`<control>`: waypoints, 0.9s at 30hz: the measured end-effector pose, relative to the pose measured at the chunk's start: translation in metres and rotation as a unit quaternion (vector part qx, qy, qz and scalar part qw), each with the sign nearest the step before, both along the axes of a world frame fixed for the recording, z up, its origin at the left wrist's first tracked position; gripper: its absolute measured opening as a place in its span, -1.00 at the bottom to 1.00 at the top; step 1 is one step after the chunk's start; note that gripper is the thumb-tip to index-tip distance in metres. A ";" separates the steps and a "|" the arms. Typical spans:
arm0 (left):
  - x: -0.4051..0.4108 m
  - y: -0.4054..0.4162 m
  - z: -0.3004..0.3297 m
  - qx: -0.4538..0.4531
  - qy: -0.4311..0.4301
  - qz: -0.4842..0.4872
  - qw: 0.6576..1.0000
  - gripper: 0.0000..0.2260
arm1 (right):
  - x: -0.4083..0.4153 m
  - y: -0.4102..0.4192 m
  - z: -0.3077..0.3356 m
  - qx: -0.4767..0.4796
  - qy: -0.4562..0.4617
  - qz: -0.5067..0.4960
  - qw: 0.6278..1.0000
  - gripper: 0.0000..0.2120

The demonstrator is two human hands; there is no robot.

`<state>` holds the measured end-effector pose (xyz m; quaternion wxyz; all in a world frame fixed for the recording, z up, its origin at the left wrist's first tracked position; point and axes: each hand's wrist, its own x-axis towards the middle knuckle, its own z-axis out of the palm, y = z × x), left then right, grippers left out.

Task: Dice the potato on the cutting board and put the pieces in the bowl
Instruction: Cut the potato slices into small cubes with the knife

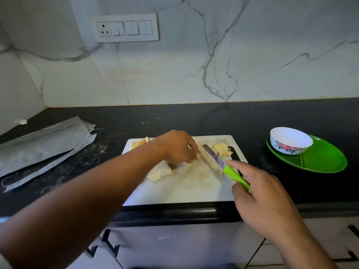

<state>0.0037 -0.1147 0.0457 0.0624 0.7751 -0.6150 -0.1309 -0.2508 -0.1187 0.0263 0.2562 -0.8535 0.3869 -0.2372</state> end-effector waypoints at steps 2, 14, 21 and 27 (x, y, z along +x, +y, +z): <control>0.013 0.005 0.011 0.046 0.009 -0.043 0.998 -0.63 | -0.002 0.001 0.001 0.021 -0.006 0.009 1.000 -0.54; 0.026 0.002 -0.002 0.028 0.031 -0.095 0.995 -0.60 | -0.004 -0.004 -0.002 0.059 -0.042 0.037 0.997 -0.54; 0.003 0.007 -0.014 -0.032 0.015 0.009 0.999 -0.61 | 0.004 -0.003 0.002 -0.030 0.013 0.000 0.999 -0.53; -0.008 0.017 -0.015 -0.058 0.030 0.068 0.996 -0.54 | 0.029 0.008 0.005 -0.128 0.066 -0.006 0.990 -0.48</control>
